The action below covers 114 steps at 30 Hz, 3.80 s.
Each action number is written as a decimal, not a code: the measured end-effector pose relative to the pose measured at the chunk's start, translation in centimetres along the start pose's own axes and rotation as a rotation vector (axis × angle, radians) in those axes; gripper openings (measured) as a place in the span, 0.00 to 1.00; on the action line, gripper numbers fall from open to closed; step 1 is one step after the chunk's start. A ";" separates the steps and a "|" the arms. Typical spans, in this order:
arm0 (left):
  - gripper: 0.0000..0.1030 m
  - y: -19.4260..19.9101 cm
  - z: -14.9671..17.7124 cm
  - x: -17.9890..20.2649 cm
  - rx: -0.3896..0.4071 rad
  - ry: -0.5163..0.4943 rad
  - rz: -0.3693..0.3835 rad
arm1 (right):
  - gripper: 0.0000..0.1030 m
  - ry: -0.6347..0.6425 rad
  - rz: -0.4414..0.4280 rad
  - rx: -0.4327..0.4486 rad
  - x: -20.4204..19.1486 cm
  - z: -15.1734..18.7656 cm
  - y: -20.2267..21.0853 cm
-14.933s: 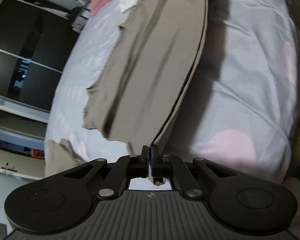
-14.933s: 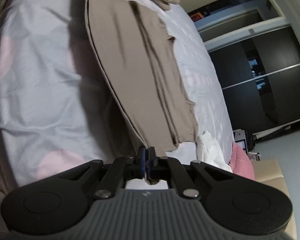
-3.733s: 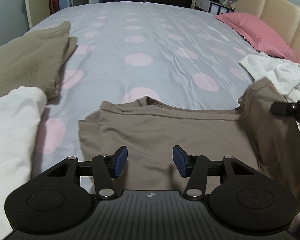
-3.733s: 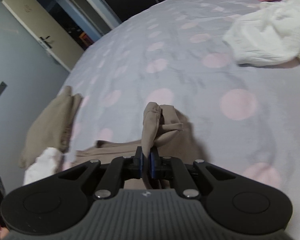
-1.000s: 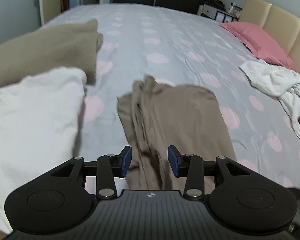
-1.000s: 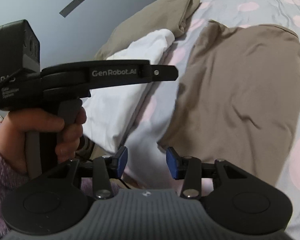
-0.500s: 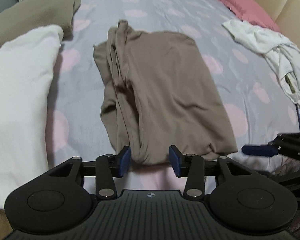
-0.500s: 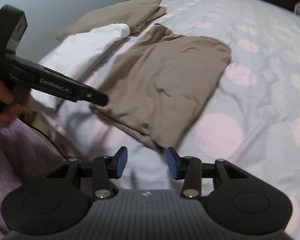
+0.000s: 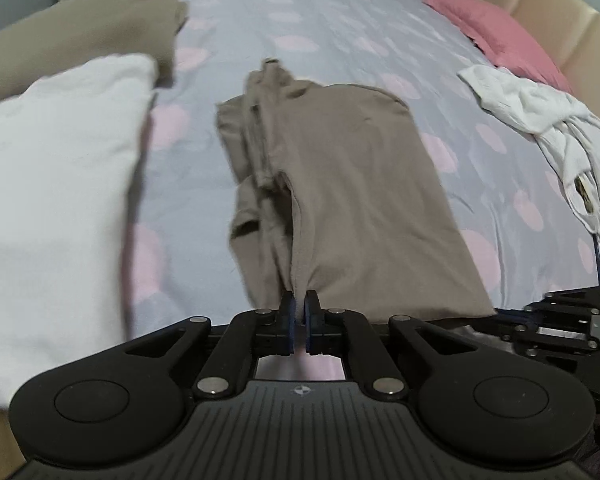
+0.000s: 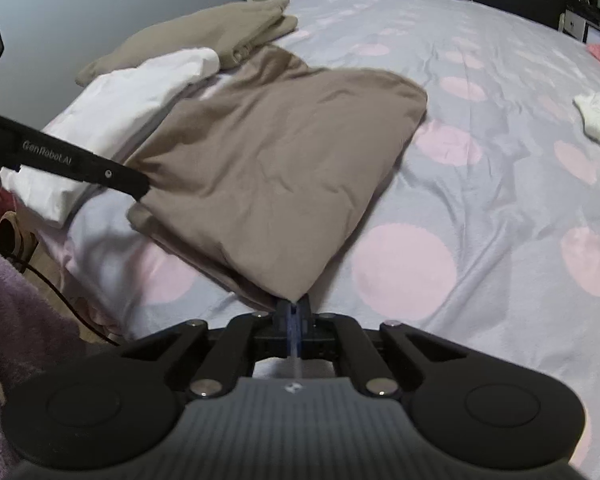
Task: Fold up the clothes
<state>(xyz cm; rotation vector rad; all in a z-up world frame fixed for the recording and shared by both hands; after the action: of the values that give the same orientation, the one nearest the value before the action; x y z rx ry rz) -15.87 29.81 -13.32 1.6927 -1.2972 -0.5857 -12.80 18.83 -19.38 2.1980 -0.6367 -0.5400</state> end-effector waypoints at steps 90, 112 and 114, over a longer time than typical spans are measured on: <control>0.67 -9.9 -10.3 -5.3 0.154 0.231 -0.049 | 0.65 -0.452 -0.030 0.152 9.8 -11.1 -9.3; 0.19 -11.3 -11.8 -2.7 0.180 0.059 -0.015 | 0.23 -0.515 0.004 0.129 8.5 -13.7 -12.0; 0.18 -11.3 -11.8 -2.6 0.183 0.049 -0.019 | 0.20 -0.515 -0.001 0.132 8.6 -13.6 -11.9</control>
<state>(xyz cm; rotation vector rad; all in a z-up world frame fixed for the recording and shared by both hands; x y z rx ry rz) -1.70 37.04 -17.67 1.8585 -1.3336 -0.4446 4.75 28.23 -21.66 2.1870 -0.9596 -1.1098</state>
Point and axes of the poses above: each gripper's, at about its wrist camera, not at the fingertips, and y roughly against the way its jaws point, x to its right, z to its underside, the point moved 6 cm from there along -y, roughly the way its jaws point, and after that the axes turned 5 degrees about -y, right-handed, at the moved point
